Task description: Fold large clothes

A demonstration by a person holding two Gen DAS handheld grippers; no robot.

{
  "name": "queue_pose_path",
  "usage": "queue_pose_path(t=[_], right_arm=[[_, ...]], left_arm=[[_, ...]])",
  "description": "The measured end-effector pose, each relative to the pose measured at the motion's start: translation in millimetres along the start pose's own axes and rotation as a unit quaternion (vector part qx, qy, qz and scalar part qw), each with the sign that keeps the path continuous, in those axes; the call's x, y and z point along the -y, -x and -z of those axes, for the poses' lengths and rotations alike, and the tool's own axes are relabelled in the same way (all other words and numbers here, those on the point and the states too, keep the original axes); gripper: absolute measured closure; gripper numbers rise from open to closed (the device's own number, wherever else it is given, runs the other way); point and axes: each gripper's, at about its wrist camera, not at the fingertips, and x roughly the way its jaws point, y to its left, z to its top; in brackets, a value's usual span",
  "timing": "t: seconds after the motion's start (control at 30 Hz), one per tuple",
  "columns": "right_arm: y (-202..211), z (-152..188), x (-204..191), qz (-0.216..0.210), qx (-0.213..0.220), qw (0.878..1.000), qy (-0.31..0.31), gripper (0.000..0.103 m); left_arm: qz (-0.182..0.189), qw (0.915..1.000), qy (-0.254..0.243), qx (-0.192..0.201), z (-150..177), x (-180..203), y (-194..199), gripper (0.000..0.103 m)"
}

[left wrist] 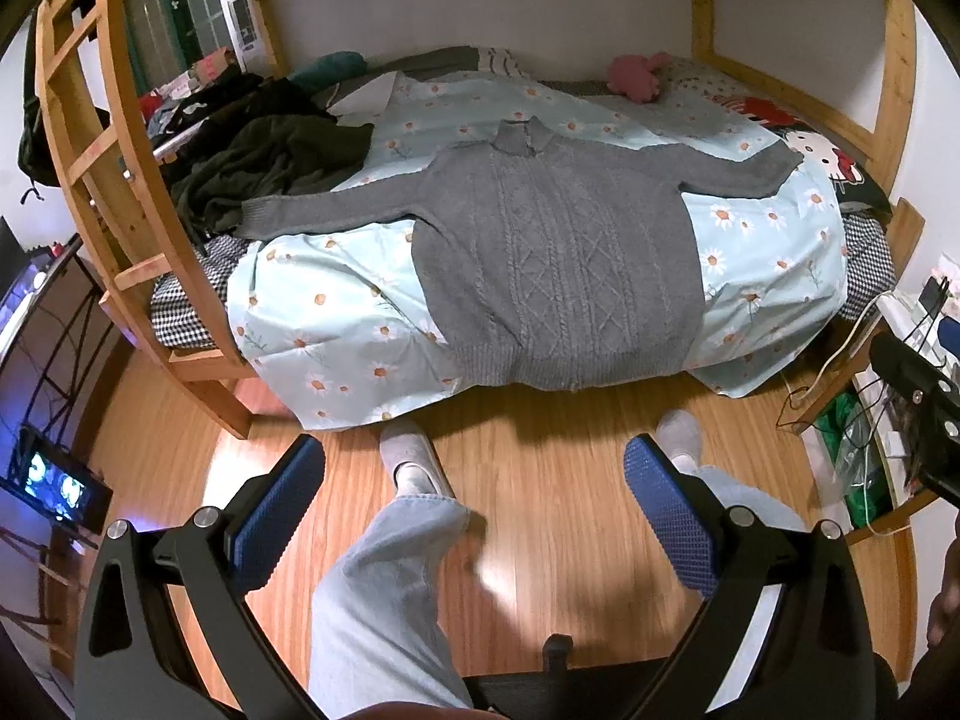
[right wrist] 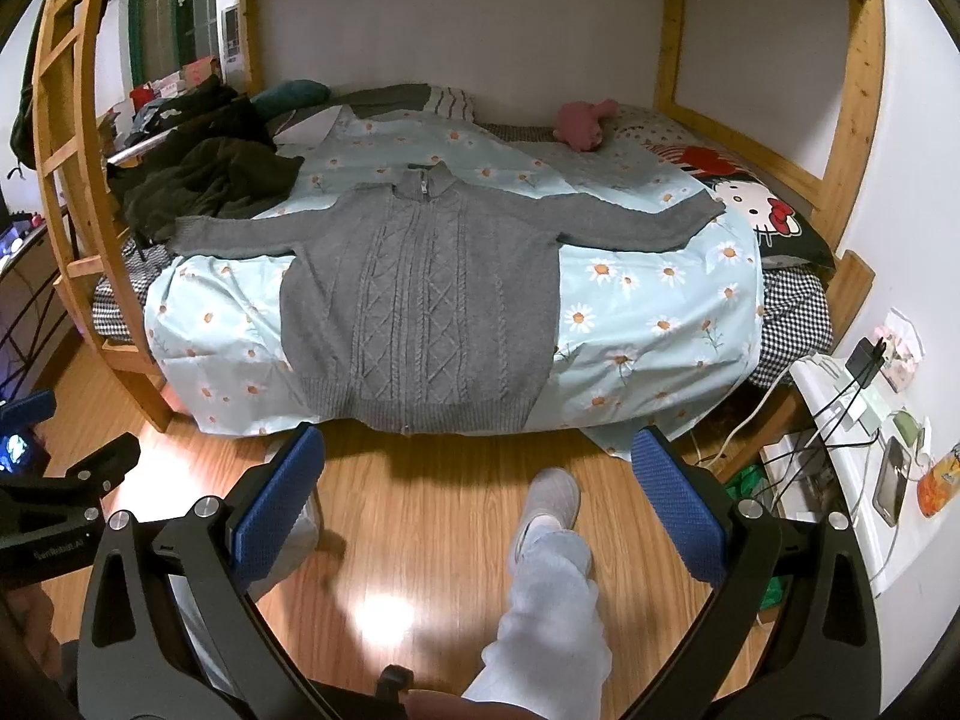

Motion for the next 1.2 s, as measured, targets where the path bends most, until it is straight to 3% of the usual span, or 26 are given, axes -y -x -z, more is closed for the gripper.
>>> queue_pose_path(t=[1.2], right_arm=[[3.8,-3.7,1.2,-0.007,-0.003,1.000,0.005,0.003]], left_arm=[[0.004,0.9998,-0.016,-0.007,-4.2,8.0,-4.2,0.004]])
